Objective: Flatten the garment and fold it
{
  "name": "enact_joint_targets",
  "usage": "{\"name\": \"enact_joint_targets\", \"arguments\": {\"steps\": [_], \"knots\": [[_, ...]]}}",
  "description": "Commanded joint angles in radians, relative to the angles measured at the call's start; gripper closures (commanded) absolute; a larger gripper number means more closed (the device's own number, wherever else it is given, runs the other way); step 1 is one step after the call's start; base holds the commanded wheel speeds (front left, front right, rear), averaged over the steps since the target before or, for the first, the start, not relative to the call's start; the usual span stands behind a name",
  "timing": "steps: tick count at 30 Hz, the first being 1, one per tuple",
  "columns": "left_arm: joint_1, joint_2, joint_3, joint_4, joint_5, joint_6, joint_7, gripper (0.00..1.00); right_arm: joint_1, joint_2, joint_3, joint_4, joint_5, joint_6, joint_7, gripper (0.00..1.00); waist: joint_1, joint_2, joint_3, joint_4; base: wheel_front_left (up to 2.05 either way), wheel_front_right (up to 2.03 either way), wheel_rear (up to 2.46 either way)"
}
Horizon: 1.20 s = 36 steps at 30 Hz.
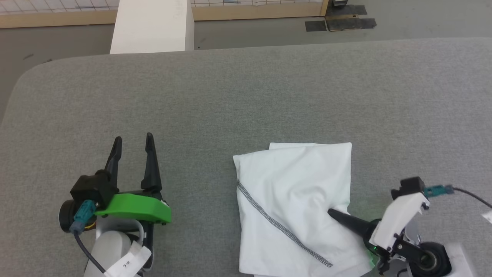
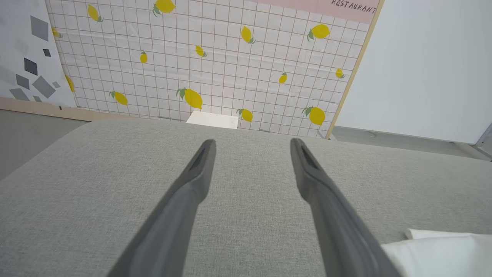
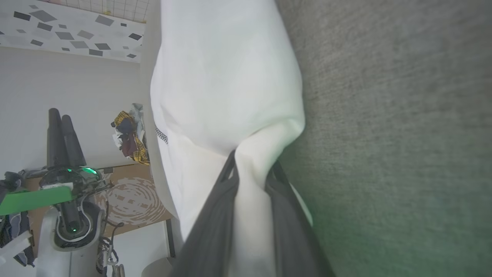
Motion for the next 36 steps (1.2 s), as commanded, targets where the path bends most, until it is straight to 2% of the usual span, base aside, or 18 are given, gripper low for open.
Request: {"name": "enact_joint_targets", "arguments": {"steps": [1, 4, 9, 15, 19, 26, 31, 36], "knots": [[-0.012, -0.002, 0.005, -0.003, 0.009, 0.002, -0.004, 0.0, -0.022, 0.004, 0.01, -0.011, -0.038, -0.001, 0.008, 1.0, 0.0, 0.0, 0.003, -0.007, 0.0, 0.0, 0.0], [-0.006, -0.002, 0.018, -0.012, 0.017, 0.002, -0.004, 0.0, -0.054, -0.028, 0.049, -0.052, -0.189, -0.001, 0.014, 1.0, 0.0, 0.0, 0.009, -0.03, 0.0, 0.0, 0.0], [-0.006, 0.001, 0.024, -0.024, 0.03, -0.01, -0.004, 0.0, -0.134, -0.124, 0.161, -0.098, -0.428, -0.001, 0.006, 1.0, 0.0, 0.0, 0.028, -0.098, 0.0, 0.0, 0.0], [-0.02, 0.007, 0.022, -0.031, 0.049, -0.02, -0.004, 0.0, -0.25, -0.236, 0.271, -0.073, -0.568, -0.001, 0.005, 1.0, 0.0, 0.0, 0.055, -0.203, 0.0, 0.0, 0.0], [-0.035, 0.012, 0.015, -0.045, 0.065, -0.024, -0.004, 0.0, -0.329, -0.295, 0.294, -0.023, -0.621, -0.001, -0.026, 1.0, 0.0, 0.0, 0.085, -0.275, 0.0, 0.0, 0.0], [-0.074, 0.041, -0.004, -0.068, 0.094, -0.03, -0.002, 0.0, -0.455, -0.333, 0.244, 0.107, -0.703, -0.001, -0.124, 1.0, 0.0, 0.0, 0.158, -0.372, 0.0, 0.0, 0.0], [-0.113, 0.069, -0.019, -0.098, 0.113, -0.033, 0.026, 0.0, -0.546, -0.301, 0.117, 0.222, -0.781, -0.001, -0.241, 1.0, 0.0, 0.0, 0.226, -0.413, 0.0, 0.0, 0.0], [-0.138, 0.1, -0.024, -0.145, 0.128, -0.035, 0.067, 0.0, -0.623, -0.274, -0.014, 0.325, -0.875, -0.001, -0.349, 1.0, 0.0, 0.0, 0.288, -0.423, 0.0, 0.0, 0.0]]}}
